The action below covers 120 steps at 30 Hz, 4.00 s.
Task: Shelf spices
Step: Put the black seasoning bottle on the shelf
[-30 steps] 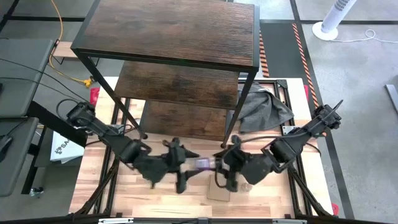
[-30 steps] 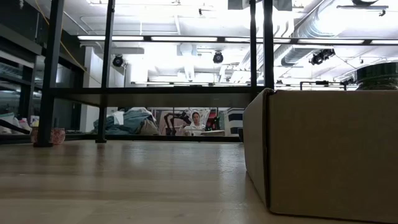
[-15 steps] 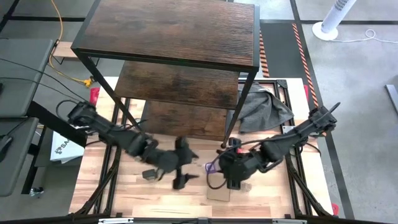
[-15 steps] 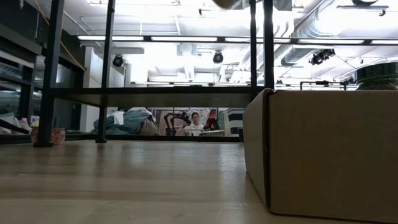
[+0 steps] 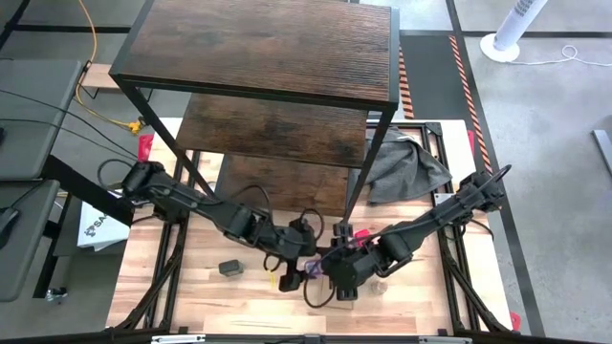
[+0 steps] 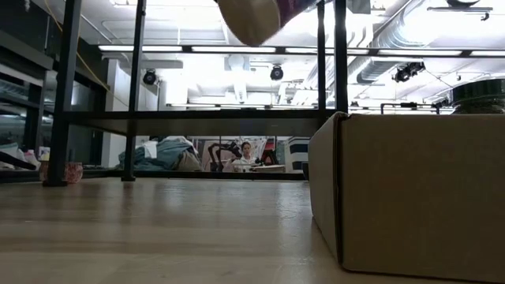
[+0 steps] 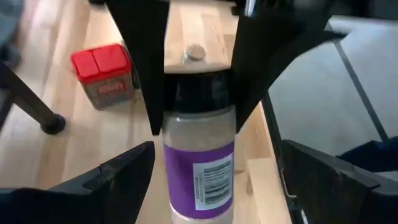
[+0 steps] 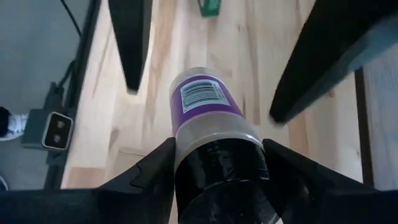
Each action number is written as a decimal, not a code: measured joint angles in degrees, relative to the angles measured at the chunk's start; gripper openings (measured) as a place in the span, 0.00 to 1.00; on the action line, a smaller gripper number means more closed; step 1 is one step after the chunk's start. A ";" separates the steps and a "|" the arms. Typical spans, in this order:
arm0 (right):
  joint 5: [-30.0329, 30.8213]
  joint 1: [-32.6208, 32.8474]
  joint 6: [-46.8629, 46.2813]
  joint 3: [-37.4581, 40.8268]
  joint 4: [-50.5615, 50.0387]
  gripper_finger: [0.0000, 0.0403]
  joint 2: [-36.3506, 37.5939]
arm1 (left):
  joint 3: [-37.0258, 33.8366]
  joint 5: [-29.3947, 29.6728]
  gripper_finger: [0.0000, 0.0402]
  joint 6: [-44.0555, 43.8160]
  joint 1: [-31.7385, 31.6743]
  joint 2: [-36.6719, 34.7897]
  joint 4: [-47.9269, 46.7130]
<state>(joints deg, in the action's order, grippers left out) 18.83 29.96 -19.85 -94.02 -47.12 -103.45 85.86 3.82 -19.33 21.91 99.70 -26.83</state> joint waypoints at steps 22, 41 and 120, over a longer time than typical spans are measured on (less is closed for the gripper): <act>-0.54 -1.51 8.22 -0.90 7.37 0.50 0.06 | 0.00 1.85 0.36 -1.18 0.09 2.98 -0.22; -0.94 -0.86 2.00 -2.34 2.06 0.61 5.80 | 1.51 7.98 0.32 -2.90 2.77 0.46 -15.56; 29.33 -3.00 -6.56 -1.75 -7.93 0.62 9.48 | -40.70 77.55 0.80 -86.29 0.85 -16.80 -49.85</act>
<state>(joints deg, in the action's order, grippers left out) 48.16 26.96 -26.41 -95.77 -55.04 -93.97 45.16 81.37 -105.62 22.77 82.89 -76.68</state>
